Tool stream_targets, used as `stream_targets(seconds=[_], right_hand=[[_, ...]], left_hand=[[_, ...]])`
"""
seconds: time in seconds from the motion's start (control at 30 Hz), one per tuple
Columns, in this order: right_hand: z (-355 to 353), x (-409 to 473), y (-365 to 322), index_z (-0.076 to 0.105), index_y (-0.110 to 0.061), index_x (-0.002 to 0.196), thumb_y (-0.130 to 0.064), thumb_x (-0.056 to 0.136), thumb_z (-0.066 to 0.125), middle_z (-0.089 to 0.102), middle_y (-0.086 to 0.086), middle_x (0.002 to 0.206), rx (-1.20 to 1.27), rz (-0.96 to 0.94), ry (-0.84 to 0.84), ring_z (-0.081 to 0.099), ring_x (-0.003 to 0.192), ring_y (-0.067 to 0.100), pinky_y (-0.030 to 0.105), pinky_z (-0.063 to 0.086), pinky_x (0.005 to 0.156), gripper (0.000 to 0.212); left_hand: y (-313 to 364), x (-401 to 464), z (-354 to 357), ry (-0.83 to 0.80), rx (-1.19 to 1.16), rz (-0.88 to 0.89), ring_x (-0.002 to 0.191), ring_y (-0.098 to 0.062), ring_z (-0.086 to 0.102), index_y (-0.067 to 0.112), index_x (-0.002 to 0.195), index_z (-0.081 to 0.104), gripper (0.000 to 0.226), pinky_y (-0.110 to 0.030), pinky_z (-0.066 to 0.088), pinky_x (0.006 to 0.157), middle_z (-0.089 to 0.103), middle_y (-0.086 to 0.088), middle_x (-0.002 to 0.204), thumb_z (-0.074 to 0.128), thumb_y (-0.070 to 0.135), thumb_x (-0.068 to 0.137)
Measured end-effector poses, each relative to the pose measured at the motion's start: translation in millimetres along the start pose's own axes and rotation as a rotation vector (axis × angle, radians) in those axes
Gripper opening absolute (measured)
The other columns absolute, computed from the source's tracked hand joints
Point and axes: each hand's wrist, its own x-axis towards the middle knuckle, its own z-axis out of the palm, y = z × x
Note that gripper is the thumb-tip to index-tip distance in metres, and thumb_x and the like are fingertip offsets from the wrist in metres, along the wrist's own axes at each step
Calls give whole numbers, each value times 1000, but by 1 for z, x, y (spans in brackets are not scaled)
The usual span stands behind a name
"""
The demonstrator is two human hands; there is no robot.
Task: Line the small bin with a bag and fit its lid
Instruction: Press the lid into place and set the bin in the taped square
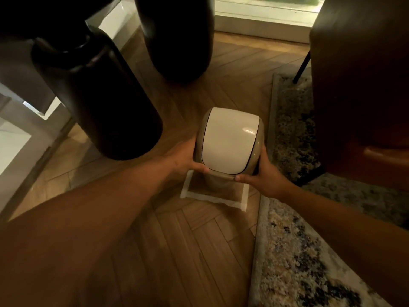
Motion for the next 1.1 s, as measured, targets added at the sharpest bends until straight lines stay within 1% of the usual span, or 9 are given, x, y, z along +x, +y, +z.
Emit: stream_targets(seconds=[0.1, 0.2, 0.27, 0.5, 0.63, 0.73, 0.97, 1.03, 1.1], right_hand=[[-7, 16, 0, -14, -34, 160, -30, 68, 93, 38, -14, 157, -32, 20, 48, 37, 145, 5, 42, 39, 117, 140], [-16, 32, 2, -15, -32, 160, -43, 62, 90, 36, -9, 159, -41, 18, 82, 35, 147, 8, 47, 38, 118, 144], [-23, 43, 4, -12, -25, 161, -45, 62, 89, 35, -6, 160, -41, 9, 81, 35, 147, 9, 46, 37, 119, 143], [-39, 77, 16, -1, -24, 162, -12, 77, 88, 45, -14, 149, -11, 56, 88, 43, 139, 4, 33, 42, 112, 124], [-45, 90, 15, 13, -28, 162, -26, 72, 91, 51, -7, 150, -12, 81, 122, 48, 137, 12, 43, 44, 113, 120], [-43, 90, 15, 26, -30, 159, -37, 74, 88, 56, -3, 146, -104, 124, 198, 54, 132, 18, 39, 46, 109, 105], [-42, 89, 15, 30, -29, 156, -52, 69, 85, 54, -1, 149, -93, 207, 203, 54, 133, 23, 44, 49, 106, 105], [-42, 88, 15, 32, -31, 155, -52, 67, 86, 56, -2, 147, -51, 217, 196, 57, 129, 22, 39, 57, 93, 105], [-42, 86, 16, 35, -28, 154, -36, 76, 87, 57, -1, 145, -29, 215, 190, 60, 124, 22, 31, 59, 79, 95]], left_hand=[[6, 16, -4, 35, -15, 15, 143, -19, 36, 38, 152, 17, 132, -44, 34, 115, 38, 6, 155, 91, 60, 45], [14, 34, -11, 58, -15, 43, 142, -20, 37, 35, 152, 20, 127, -40, 34, 114, 41, 3, 154, 94, 51, 50], [17, 45, -16, 35, -20, 35, 139, -21, 40, 33, 151, 24, 119, -34, 35, 108, 44, 2, 152, 94, 44, 56], [29, 76, -18, 120, 47, -110, 131, -31, 51, 15, 134, 46, 84, -38, 43, 100, 54, -8, 143, 91, 38, 66], [35, 83, -23, 129, 35, -128, 131, -30, 51, 16, 137, 45, 86, -39, 43, 101, 54, -7, 143, 90, 40, 67], [41, 85, -22, 143, 19, -157, 131, -30, 51, 17, 140, 43, 89, -40, 42, 103, 53, -7, 144, 89, 40, 67], [50, 76, -22, 96, -60, -202, 138, -29, 44, 14, 147, 35, 86, -40, 37, 111, 46, -8, 151, 83, 30, 78], [52, 73, -22, 85, -72, -204, 140, -29, 42, 15, 149, 33, 86, -42, 35, 112, 44, -8, 152, 82, 29, 80], [52, 70, -21, 71, -76, -206, 141, -30, 40, 15, 151, 31, 88, -43, 34, 113, 43, -7, 153, 81, 29, 80]])
